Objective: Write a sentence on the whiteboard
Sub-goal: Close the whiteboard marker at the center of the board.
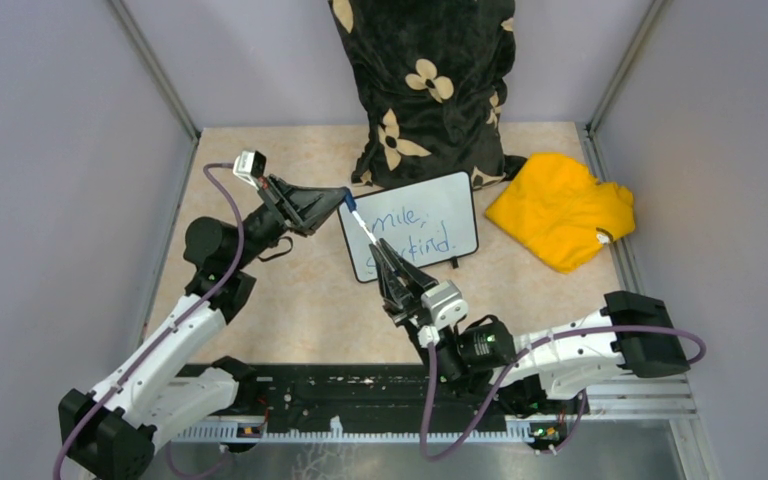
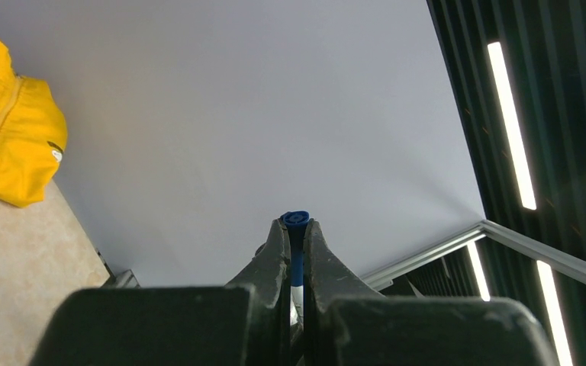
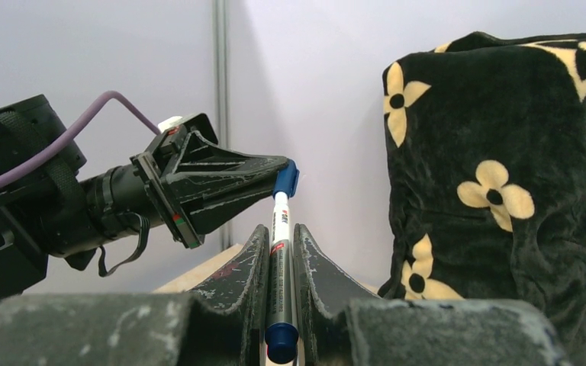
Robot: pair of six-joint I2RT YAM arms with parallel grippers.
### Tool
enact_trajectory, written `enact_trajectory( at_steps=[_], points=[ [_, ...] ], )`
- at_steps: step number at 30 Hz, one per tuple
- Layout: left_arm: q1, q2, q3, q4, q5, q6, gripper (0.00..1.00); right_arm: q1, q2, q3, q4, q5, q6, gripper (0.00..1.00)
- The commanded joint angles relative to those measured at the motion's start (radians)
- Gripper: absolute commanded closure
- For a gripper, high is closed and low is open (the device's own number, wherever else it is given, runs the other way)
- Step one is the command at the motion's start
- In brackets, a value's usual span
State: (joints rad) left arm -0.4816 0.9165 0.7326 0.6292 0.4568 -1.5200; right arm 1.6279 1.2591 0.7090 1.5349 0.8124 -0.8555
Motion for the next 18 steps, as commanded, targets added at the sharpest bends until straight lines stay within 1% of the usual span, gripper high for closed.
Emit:
enact_trajectory(
  at_steps=[1, 9, 18],
  points=[
    [-0.023, 0.013, -0.013, 0.095, 0.017, -0.068, 1.00, -0.006, 0.019, 0.059, 0.185, -0.017, -0.005, 1.00],
    [-0.063, 0.038, 0.008, 0.133, 0.000, -0.085, 1.00, -0.040, 0.055, 0.109, 0.185, -0.040, 0.022, 1.00],
    [-0.096, 0.011, -0.029, 0.179, -0.081, -0.082, 1.00, -0.084, 0.084, 0.162, 0.186, -0.023, 0.049, 1.00]
  ],
)
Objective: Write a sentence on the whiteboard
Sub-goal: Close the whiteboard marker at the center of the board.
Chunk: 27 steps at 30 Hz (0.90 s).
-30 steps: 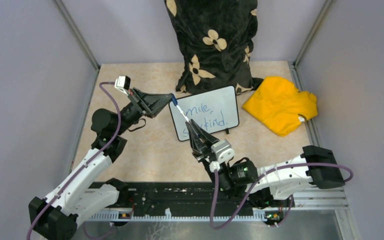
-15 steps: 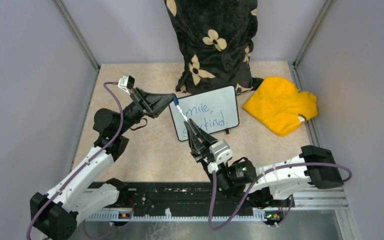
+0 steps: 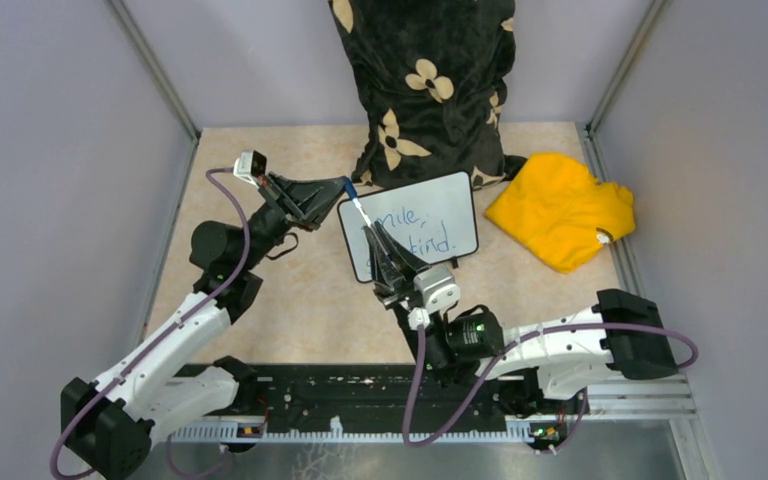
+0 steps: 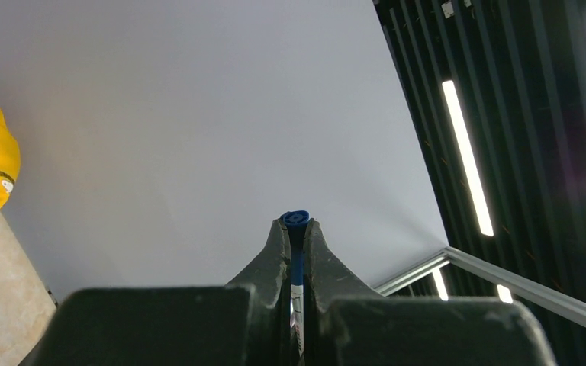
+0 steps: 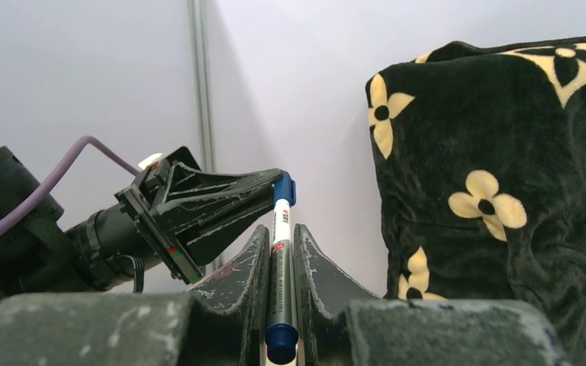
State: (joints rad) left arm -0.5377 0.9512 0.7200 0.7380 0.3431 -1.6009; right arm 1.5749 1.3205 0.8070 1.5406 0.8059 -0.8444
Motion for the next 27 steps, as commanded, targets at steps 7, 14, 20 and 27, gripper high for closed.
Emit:
enact_trajectory(
  at_steps=[7, 14, 20, 27],
  points=[
    [-0.070, -0.001, 0.004, 0.088, 0.033, 0.020, 1.00, -0.036, 0.042, 0.081, 0.182, -0.013, 0.044, 1.00],
    [-0.117, 0.016, 0.005, 0.081, 0.044, 0.064, 1.00, -0.039, 0.039, 0.073, 0.180, -0.004, 0.044, 1.00],
    [-0.144, 0.015, 0.011, 0.049, 0.052, 0.116, 1.00, -0.048, 0.019, 0.053, 0.180, 0.008, 0.051, 1.00],
    [-0.155, 0.011, 0.003, 0.040, 0.053, 0.146, 1.00, -0.052, 0.005, 0.036, 0.181, 0.019, 0.051, 1.00]
  ],
)
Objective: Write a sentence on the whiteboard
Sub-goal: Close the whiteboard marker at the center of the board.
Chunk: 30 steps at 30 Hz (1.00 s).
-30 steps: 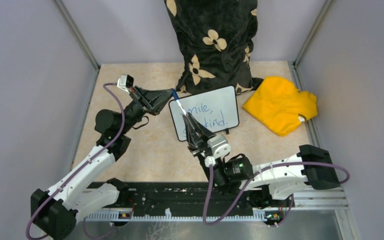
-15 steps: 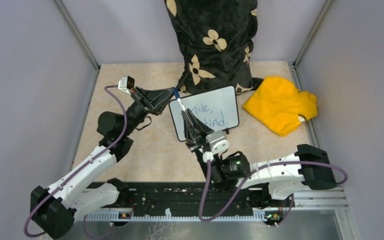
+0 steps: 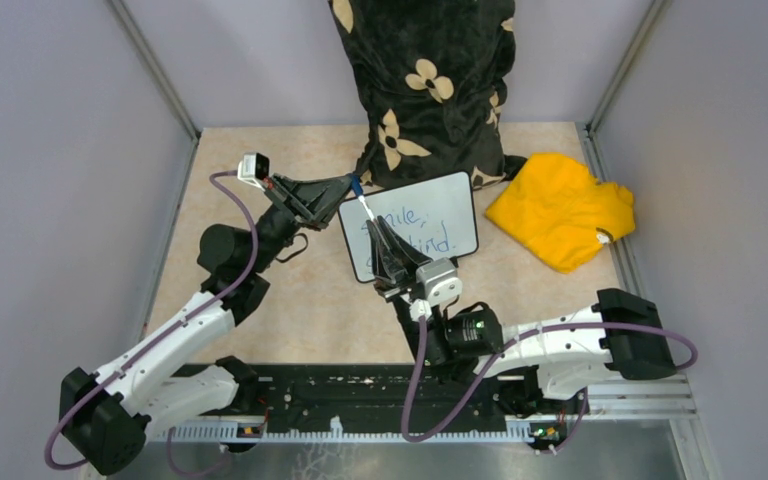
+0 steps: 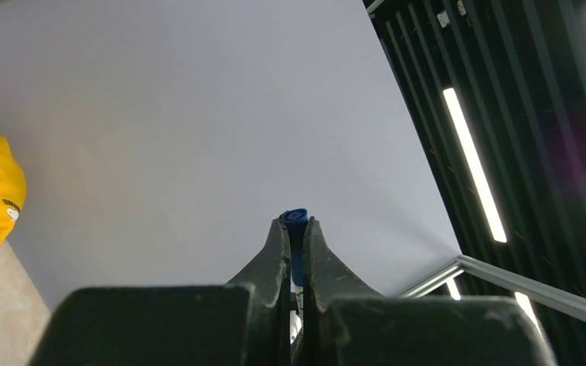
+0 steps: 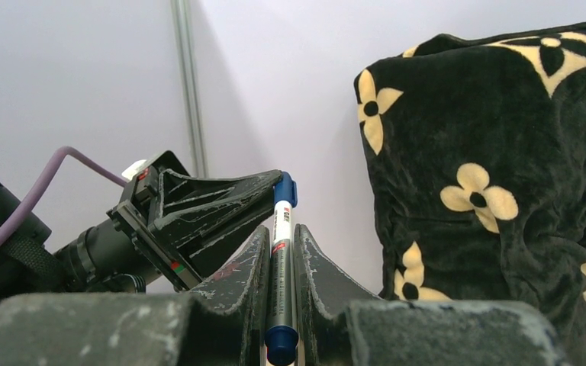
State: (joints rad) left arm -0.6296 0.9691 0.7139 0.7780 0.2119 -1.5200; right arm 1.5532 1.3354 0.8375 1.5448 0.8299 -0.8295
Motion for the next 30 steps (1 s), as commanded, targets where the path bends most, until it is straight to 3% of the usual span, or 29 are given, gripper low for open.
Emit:
enact_trajectory(
  at_steps=[1, 12, 22, 30],
  points=[
    [-0.065, -0.007, 0.010, -0.004, 0.186, 0.074, 1.00, -0.031, -0.009, 0.004, 0.176, -0.004, 0.036, 1.00],
    [-0.116, 0.020, 0.028, -0.011, 0.223, 0.124, 1.00, -0.047, 0.009, 0.008, 0.176, -0.004, 0.035, 1.00],
    [-0.259, 0.053, -0.002, -0.012, 0.168, 0.171, 1.00, -0.087, 0.020, 0.027, 0.165, -0.011, 0.037, 1.00],
    [-0.284, 0.022, -0.031, -0.036, 0.102, 0.209, 1.00, -0.102, -0.002, 0.023, 0.148, -0.017, 0.044, 1.00]
  ],
)
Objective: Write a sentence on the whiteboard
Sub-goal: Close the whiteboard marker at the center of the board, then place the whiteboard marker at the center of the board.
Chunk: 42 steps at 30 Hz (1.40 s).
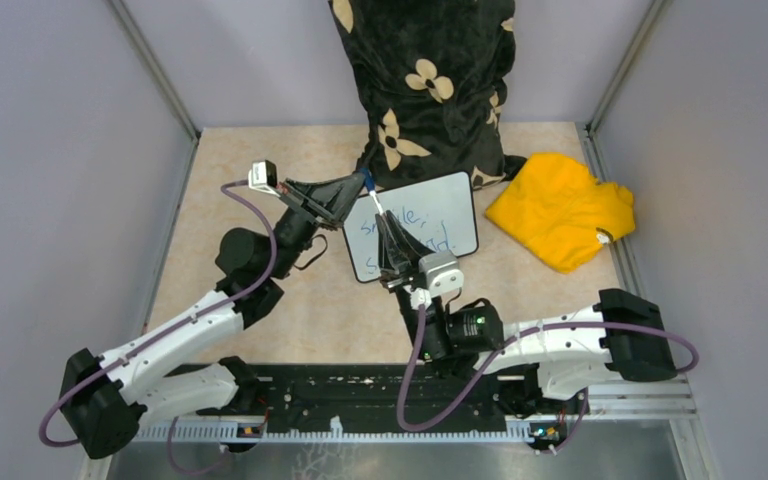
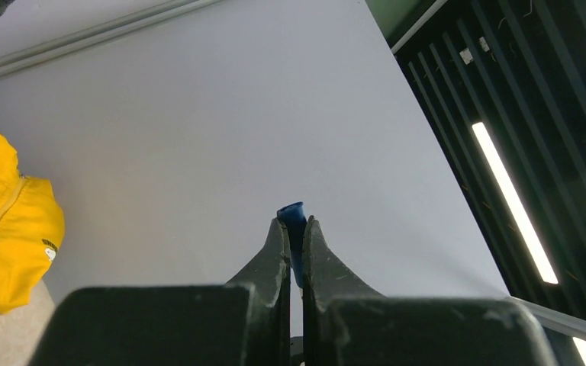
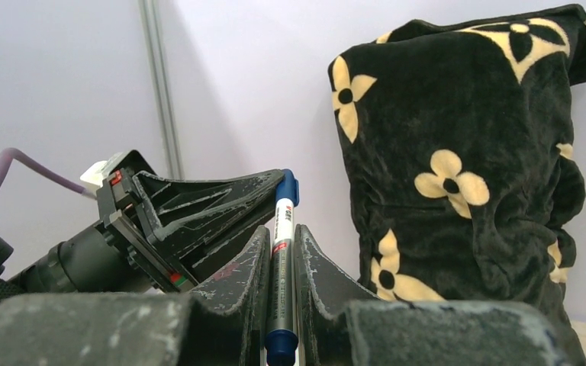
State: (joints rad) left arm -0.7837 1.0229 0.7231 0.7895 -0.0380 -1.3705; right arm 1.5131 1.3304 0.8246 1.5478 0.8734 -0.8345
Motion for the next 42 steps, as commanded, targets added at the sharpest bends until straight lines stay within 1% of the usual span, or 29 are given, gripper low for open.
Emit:
enact_trajectory(
  at_steps=[1, 3, 4, 8, 15, 17, 18, 21, 25, 29, 34, 40, 42],
  points=[
    [-0.129, -0.053, -0.048, -0.056, 0.320, 0.062, 1.00, -0.062, -0.006, 0.031, 0.138, -0.061, 0.052, 1.00],
    [-0.128, -0.085, -0.067, -0.063, 0.245, 0.073, 1.00, -0.062, -0.028, 0.019, 0.122, -0.064, 0.065, 1.00],
    [-0.128, -0.101, -0.076, -0.063, 0.222, 0.081, 0.96, -0.062, -0.041, 0.012, 0.112, -0.064, 0.074, 1.00],
    [-0.127, -0.142, -0.075, -0.084, 0.168, 0.120, 0.73, -0.061, -0.081, -0.016, 0.049, -0.073, 0.112, 1.00],
    [-0.126, -0.182, -0.063, -0.107, 0.124, 0.179, 0.34, -0.059, -0.150, -0.054, -0.053, -0.094, 0.187, 1.00],
    [-0.126, -0.199, -0.057, -0.131, 0.100, 0.217, 0.25, -0.058, -0.176, -0.065, -0.098, -0.108, 0.222, 1.00],
    [-0.127, -0.207, -0.052, -0.146, 0.086, 0.240, 0.19, -0.058, -0.190, -0.070, -0.130, -0.119, 0.244, 1.00],
    [-0.126, -0.217, -0.026, -0.183, 0.057, 0.321, 0.11, -0.059, -0.229, -0.081, -0.222, -0.164, 0.318, 1.00],
    [-0.126, -0.203, 0.035, -0.226, 0.049, 0.427, 0.08, -0.059, -0.272, -0.094, -0.299, -0.217, 0.416, 1.00],
    [-0.126, -0.179, 0.075, -0.235, 0.048, 0.481, 0.11, -0.058, -0.297, -0.094, -0.353, -0.261, 0.489, 1.00],
    [-0.126, -0.167, 0.080, -0.182, 0.064, 0.501, 0.22, -0.059, -0.302, -0.092, -0.371, -0.267, 0.523, 1.00],
    [-0.126, -0.147, 0.093, -0.175, 0.069, 0.493, 0.35, -0.059, -0.295, -0.093, -0.375, -0.273, 0.536, 1.00],
    [-0.126, -0.144, 0.095, -0.171, 0.069, 0.490, 0.36, -0.059, -0.296, -0.094, -0.377, -0.275, 0.540, 1.00]
  ],
)
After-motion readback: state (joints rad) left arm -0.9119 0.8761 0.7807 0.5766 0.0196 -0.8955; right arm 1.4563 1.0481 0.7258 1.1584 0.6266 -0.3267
